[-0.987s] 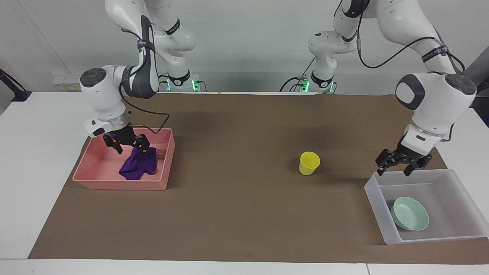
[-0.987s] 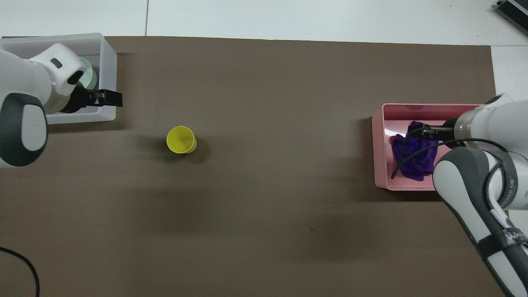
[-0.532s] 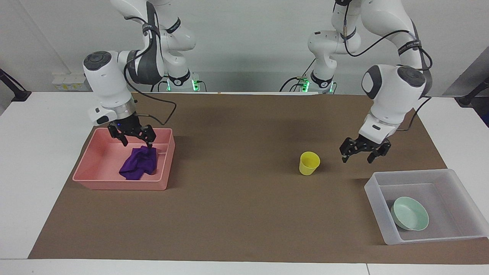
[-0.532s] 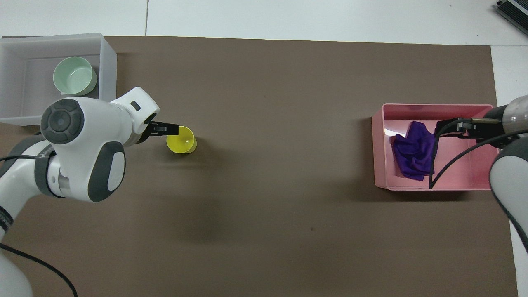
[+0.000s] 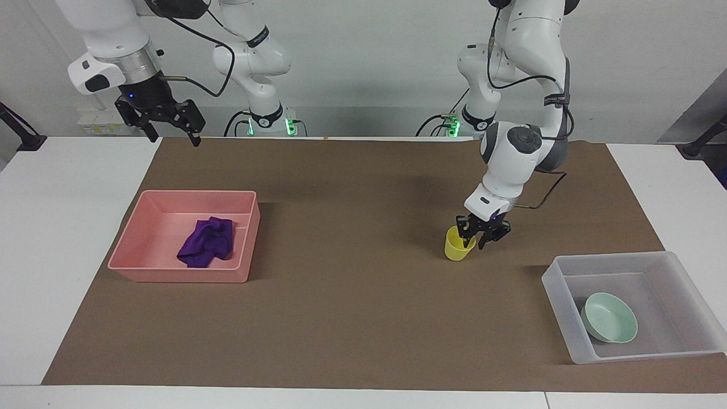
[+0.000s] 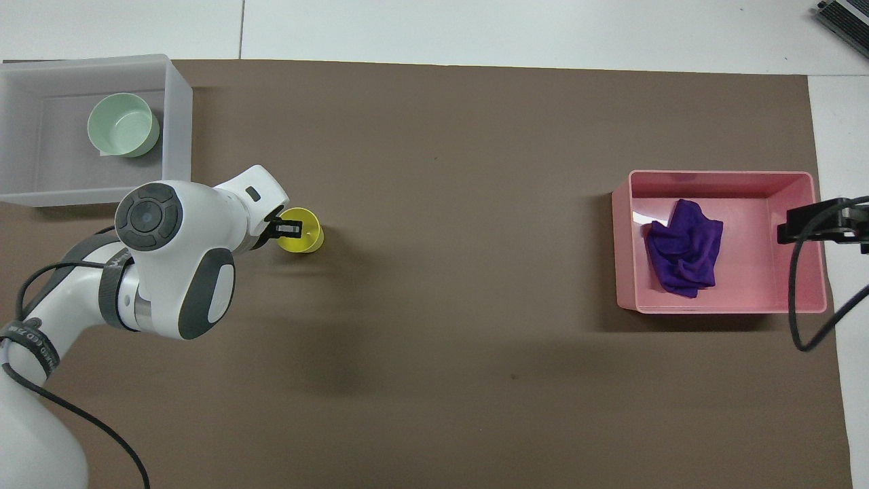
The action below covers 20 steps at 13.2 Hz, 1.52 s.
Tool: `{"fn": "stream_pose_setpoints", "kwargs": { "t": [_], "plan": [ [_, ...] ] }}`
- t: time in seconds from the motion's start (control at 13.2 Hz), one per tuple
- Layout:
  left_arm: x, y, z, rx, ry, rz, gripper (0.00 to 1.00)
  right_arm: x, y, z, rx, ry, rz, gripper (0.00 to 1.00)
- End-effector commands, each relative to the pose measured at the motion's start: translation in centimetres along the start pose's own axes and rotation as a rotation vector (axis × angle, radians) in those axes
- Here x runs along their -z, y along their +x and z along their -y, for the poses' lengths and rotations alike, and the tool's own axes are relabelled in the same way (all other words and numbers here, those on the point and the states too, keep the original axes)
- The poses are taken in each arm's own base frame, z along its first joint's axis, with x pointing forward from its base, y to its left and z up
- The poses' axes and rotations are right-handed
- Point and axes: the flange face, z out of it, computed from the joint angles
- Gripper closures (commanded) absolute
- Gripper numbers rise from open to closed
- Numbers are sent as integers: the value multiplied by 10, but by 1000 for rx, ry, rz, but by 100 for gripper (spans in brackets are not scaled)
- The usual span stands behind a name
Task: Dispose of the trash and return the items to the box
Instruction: 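Reach the left gripper to the yellow cup and grasp its rim, then lift the yellow cup with the left gripper into the white bin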
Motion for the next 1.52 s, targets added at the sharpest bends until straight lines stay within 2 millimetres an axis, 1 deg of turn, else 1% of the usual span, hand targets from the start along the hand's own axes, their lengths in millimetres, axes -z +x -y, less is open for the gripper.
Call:
{"fn": "stream_pose_setpoints", "kwargs": {
  "t": [0.0, 0.08, 0.3, 0.46, 0.53, 0.61, 0.76, 0.84, 0.91, 0.99, 1.22, 1.29, 1.44],
  "plan": [
    [19, 4, 6, 4, 14, -31, 100, 2, -6, -9, 13, -7, 9, 0],
    [33, 9, 11, 14, 15, -38, 100, 1, -6, -9, 8, -6, 7, 0],
    [77, 44, 49, 66, 26, -75, 100, -1, -7, -7, 19, -8, 9, 0],
    [100, 66, 86, 89, 38, -122, 100, -5, -9, -8, 19, -12, 15, 0],
    [103, 74, 103, 104, 44, -140, 100, -3, -9, -9, 22, -36, 10, 0],
    [111, 82, 133, 127, 59, -158, 100, -3, -9, -7, 28, -45, 2, 0],
    [124, 100, 181, 169, 79, -191, 100, -3, -9, -4, 19, -36, 2, 0],
    [123, 108, 209, 203, 88, -182, 100, -2, -9, -3, 21, -32, 1, 0],
    [122, 119, 228, 213, 93, -184, 100, -2, -9, -2, 19, -26, 1, 0],
    [114, 126, 245, 217, 95, -184, 100, -1, -9, -1, 15, -18, 2, 0],
    [79, 143, 289, 228, 100, -177, 100, -1, -9, 2, 3, 6, 2, 0],
    [69, 148, 298, 224, 102, -178, 100, -2, -9, 2, 4, 5, 3, 0],
    [52, 146, 307, 229, 105, -170, 100, -2, -10, 2, 7, 5, 3, 0]
  ]
}}
